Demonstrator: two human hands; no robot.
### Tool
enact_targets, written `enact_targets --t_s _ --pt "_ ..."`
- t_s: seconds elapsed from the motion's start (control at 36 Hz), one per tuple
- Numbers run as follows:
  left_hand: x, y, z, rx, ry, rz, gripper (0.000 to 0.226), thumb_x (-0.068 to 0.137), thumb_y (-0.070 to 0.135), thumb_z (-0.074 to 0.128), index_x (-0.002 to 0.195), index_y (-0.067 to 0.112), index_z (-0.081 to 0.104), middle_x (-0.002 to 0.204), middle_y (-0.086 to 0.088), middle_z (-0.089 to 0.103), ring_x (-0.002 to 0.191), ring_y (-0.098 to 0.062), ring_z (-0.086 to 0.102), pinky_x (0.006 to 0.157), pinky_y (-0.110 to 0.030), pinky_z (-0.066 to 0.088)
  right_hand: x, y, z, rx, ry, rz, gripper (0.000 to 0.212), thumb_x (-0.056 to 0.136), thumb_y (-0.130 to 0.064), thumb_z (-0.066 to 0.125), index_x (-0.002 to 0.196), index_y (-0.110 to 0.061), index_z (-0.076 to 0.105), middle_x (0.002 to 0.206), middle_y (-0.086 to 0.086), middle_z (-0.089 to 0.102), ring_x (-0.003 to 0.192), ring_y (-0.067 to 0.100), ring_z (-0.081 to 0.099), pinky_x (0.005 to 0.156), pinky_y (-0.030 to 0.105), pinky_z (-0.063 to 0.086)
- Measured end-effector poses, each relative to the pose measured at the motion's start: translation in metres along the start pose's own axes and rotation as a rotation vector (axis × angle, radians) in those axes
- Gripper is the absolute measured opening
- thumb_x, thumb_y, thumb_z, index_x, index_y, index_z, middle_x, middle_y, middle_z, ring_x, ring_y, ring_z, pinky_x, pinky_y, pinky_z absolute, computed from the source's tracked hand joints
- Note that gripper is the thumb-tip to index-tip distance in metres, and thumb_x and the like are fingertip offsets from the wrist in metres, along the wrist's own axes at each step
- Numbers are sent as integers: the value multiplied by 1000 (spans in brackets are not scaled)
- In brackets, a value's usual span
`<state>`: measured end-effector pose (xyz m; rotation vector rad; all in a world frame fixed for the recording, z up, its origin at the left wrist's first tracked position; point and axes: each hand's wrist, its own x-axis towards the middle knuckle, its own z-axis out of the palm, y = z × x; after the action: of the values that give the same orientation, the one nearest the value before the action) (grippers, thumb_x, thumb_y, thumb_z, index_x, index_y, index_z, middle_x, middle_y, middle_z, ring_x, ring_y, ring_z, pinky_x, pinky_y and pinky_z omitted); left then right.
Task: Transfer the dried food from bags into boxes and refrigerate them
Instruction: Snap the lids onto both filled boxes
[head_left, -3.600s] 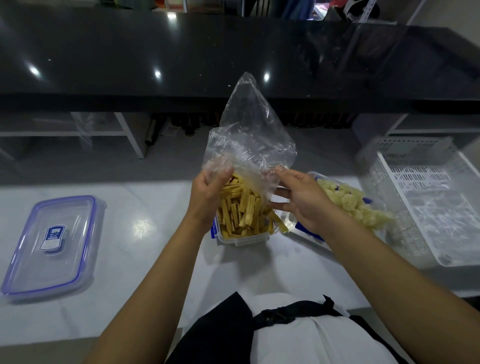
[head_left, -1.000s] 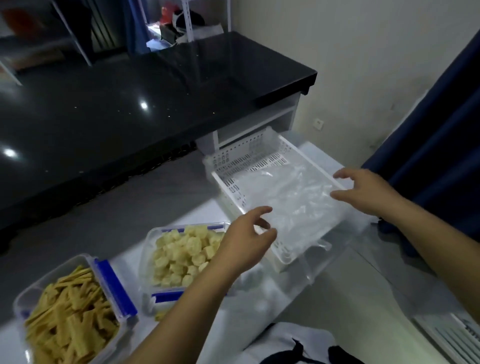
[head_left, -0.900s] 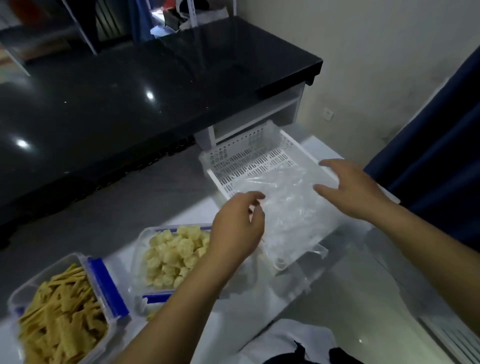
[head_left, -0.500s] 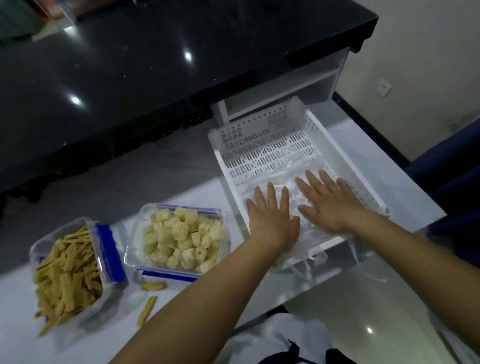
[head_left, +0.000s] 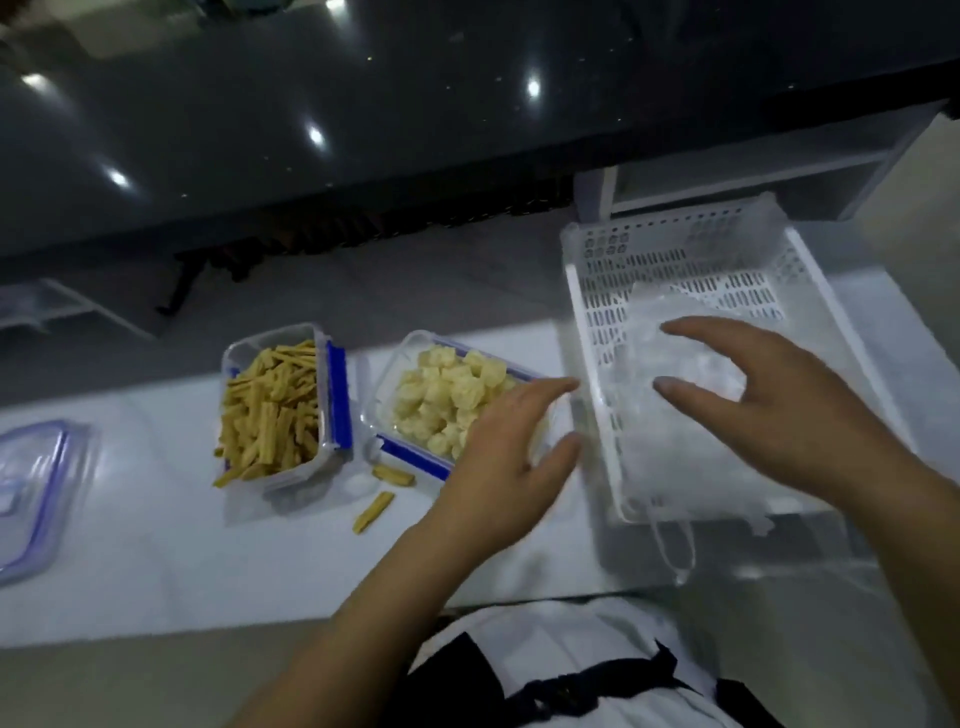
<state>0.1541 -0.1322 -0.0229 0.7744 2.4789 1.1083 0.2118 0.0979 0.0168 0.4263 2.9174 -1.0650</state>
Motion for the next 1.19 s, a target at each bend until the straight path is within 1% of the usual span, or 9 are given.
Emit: enact_targets --t_s 0.08,0.17,0.25,0.33,0.53,0.61,0.81,1.03,1.19 --pt "-45 -45 -26 -28 182 -198 34 97 28 62 130 34 58 131 20 57 119 13 47 96 -7 37 -16 -51 24 82 -60 -215 55 86 -58 57 137 -39 54 136 -24 48 127 -5 38 107 25 29" --pt "-83 -90 -34 54 346 -374 33 94 15 66 124 26 63 126 9 63 115 -3 55 89 -3 38 -30 -83 68 117 -192 -407 51 91 -59 55 138 -40 53 133 -30 40 126 -15 27 108 15 18" --pt "-109 -129 -30 157 381 -551 37 90 16 71 127 14 64 126 -2 65 117 -20 59 95 -19 40 -37 -94 116 131 -384 -494 52 94 -53 56 144 -41 46 145 -27 39 133 -13 23 106 1 1" --pt "-119 -154 -26 185 341 -659 44 89 22 73 130 12 62 129 -6 64 118 -23 58 100 -29 43 -40 -85 160 50 -549 -519 53 98 -51 52 148 -38 41 157 -17 33 144 -2 20 109 6 2" --pt "-107 -175 -27 264 395 -575 23 86 23 77 107 15 75 109 -4 67 102 -23 60 88 -35 50 -42 -42 221 -231 -695 -537 55 100 -46 43 153 -34 32 165 -8 19 153 16 7 121 33 3" --pt "-100 -175 -30 323 361 -448 18 84 21 79 101 15 77 107 -1 68 102 -20 57 88 -28 44 -45 -27 233 -243 -632 -561 52 99 -44 42 150 -32 37 165 -9 20 153 13 6 120 30 -1" --pt "-71 -176 -45 367 169 -145 18 86 21 74 103 16 77 128 -6 67 123 -23 57 105 -42 46 -57 -21 246 -159 -549 -510 46 97 -33 49 143 -30 47 161 -10 31 152 10 12 123 34 7" --pt "-68 -198 -56 422 65 -23 6 89 34 69 86 29 69 83 11 67 77 -6 55 75 -28 54 -69 -50 254 -99 -424 -269 34 97 -34 52 131 -32 57 155 -18 34 150 4 16 123 35 5" --pt "-98 -205 -85 271 -37 -4 12 90 29 70 99 21 69 89 1 70 83 -18 59 70 -35 49 -82 -79 277 -68 -271 -58 29 97 -24 59 126 -30 60 151 -22 29 145 -2 11 119 30 -2"
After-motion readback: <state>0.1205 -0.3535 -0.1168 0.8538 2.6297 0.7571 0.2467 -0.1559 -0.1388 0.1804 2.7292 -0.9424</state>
